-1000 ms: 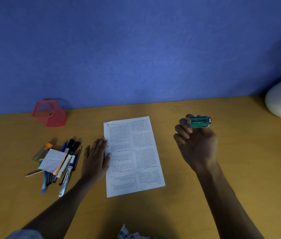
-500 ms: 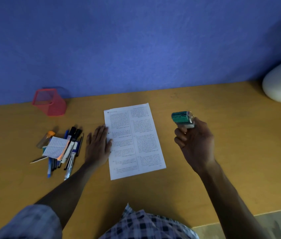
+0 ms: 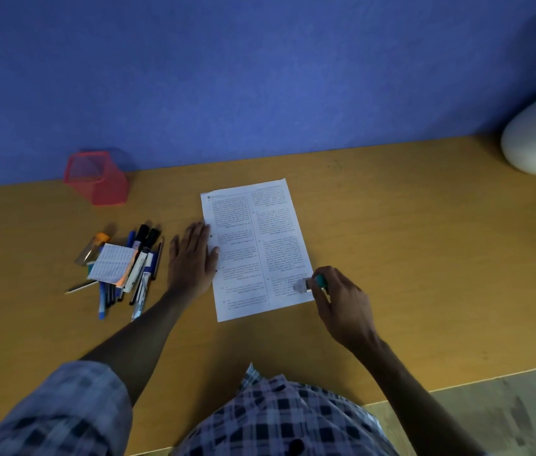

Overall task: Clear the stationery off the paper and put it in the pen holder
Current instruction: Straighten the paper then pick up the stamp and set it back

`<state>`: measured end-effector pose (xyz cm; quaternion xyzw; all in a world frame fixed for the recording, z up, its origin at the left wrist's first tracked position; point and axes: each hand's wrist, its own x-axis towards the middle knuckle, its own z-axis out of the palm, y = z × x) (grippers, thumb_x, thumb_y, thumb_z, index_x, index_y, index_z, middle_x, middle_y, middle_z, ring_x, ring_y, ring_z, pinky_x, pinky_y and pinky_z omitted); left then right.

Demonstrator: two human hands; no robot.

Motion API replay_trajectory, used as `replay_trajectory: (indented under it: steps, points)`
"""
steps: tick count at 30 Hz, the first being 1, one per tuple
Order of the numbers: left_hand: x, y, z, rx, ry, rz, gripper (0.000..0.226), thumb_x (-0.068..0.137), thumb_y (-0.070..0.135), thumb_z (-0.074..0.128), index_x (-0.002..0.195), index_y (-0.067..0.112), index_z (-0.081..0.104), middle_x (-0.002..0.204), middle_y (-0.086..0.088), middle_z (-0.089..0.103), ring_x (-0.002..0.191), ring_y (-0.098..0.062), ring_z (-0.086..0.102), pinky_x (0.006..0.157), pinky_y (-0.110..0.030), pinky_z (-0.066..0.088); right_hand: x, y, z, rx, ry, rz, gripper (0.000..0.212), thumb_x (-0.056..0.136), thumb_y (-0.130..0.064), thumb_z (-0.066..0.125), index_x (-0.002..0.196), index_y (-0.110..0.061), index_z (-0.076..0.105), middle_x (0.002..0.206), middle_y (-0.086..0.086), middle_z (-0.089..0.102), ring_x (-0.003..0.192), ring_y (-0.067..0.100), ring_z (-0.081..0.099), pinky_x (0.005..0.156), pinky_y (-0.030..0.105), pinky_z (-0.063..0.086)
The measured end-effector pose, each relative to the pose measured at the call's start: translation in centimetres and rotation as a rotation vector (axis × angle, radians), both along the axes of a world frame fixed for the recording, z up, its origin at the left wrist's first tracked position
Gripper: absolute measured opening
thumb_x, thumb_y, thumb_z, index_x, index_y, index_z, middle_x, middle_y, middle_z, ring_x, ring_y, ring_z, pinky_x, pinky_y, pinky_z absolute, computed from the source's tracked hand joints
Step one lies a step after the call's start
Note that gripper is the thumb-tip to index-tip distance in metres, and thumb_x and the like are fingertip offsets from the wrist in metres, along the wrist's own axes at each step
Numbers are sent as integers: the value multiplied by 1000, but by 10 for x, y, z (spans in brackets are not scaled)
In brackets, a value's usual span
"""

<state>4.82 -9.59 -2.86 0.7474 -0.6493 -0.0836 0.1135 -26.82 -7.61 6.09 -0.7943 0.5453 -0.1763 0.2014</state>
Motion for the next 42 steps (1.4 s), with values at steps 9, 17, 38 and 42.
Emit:
replay_trajectory:
  steps: [9, 17, 38, 42]
  points:
    - [0, 1, -1, -13, 5, 1, 60, 98, 44, 26, 150, 14, 26, 159, -4, 26, 149, -20, 16, 120, -50, 14, 17, 9, -17, -71, 189, 70, 16, 98, -30, 49, 95, -15, 54, 82, 1, 60, 65, 17, 56, 45, 28, 43]
    - [1, 0, -3, -16, 9, 4, 58, 99, 43, 28, 150, 16, 25, 159, -4, 26, 149, -20, 15, 120, -50, 14, 32, 20, -25, -96, 235, -20, 12, 96, -23, 53, 90, -12, 54, 76, 1, 54, 53, 17, 52, 40, 23, 31]
    - [2, 1, 0, 44, 39, -15, 61, 101, 45, 24, 154, 16, 15, 162, -2, 14, 150, -18, 5, 122, -48, 5, 35, 27, -36, -182, 207, -57, 11, 87, -12, 62, 82, -11, 53, 72, 4, 53, 50, 23, 46, 50, 28, 32]
    - [3, 1, 0, 113, 8, -28, 65, 101, 48, 23, 155, 18, 4, 164, -2, 4, 151, -17, -3, 122, -47, 0, 33, 28, -37, -202, 182, -57, 11, 91, -16, 57, 82, -12, 50, 71, 2, 52, 48, 19, 42, 50, 26, 29]
